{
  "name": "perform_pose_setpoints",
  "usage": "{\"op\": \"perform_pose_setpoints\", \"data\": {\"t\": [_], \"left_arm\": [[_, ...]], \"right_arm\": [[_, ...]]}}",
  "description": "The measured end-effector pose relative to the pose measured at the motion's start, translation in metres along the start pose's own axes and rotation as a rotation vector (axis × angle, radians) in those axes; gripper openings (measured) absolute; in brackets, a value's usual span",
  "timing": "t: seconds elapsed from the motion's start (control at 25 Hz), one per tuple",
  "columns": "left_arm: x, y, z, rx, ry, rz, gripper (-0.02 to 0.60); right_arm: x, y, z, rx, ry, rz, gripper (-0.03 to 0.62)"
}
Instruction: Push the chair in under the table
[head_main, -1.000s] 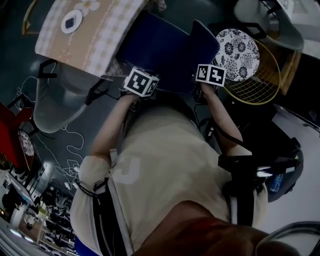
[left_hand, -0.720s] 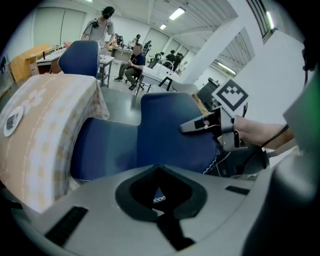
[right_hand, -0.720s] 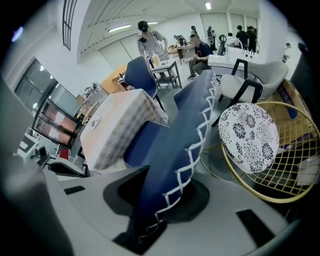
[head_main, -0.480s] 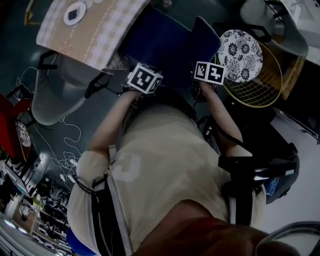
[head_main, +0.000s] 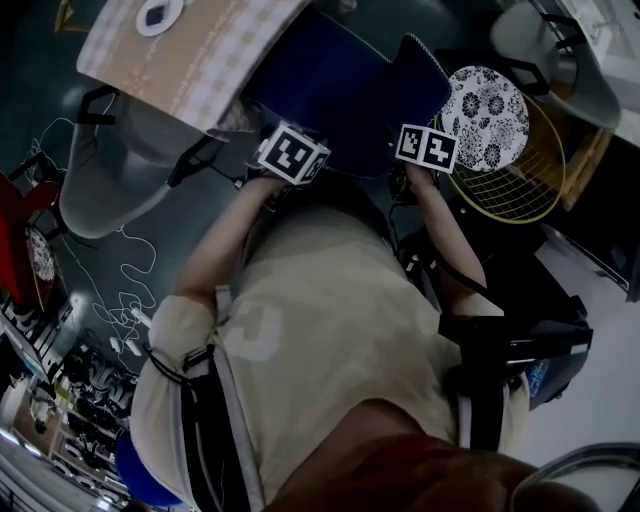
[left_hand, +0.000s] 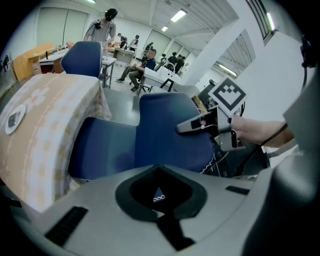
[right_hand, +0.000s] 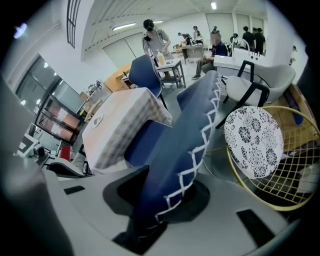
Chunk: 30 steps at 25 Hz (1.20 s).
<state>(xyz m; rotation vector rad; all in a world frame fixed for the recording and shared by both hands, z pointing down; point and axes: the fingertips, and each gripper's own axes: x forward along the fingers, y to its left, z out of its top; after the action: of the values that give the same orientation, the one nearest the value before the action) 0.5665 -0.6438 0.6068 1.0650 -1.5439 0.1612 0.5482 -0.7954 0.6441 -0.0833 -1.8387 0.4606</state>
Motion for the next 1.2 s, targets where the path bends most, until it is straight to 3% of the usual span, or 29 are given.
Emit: {"op": "perform_pose_setpoints", "data": {"t": [0.8, 1.2], "left_arm": [[0.007, -0.016, -0.012, 0.018, 0.015, 0.002, 0.009], [0.006, -0.011, -0.043, -0.085, 0.006, 0.039, 0.009]], "right_arm": [[0.008, -0.002, 0.026, 0.057, -0.043, 0.016, 0.103], [0.009, -0.001, 0.031, 0.087, -0.05, 0.029, 0.103]]}}
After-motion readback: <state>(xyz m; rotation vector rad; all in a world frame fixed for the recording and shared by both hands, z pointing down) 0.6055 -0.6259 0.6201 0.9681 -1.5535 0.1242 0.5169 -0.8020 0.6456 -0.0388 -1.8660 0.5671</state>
